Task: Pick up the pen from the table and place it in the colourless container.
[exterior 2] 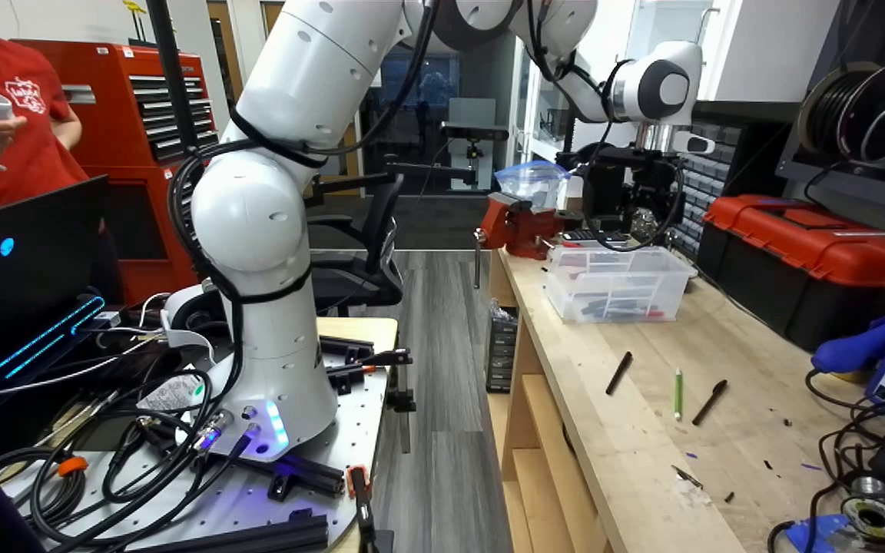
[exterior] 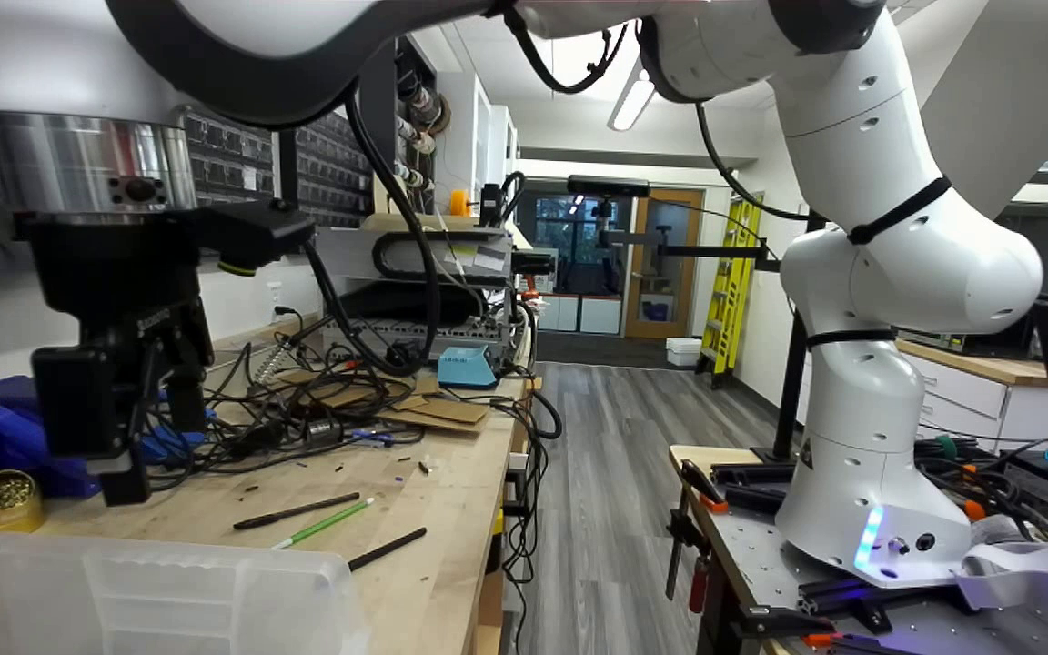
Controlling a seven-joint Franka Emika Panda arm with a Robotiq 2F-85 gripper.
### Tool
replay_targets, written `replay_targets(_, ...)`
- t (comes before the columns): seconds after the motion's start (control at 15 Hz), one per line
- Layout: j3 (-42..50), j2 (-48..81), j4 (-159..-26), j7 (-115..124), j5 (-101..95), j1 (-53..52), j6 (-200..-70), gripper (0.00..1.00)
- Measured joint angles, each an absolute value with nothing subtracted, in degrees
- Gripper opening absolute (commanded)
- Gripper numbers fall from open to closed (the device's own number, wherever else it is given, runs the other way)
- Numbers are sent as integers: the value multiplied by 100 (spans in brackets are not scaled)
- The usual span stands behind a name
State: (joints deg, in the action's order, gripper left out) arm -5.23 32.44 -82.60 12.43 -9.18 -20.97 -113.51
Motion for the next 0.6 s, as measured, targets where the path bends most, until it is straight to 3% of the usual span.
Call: replay_targets(0.6, -529, 2417, -9926, 59, -1014, -1380, -12250, 100)
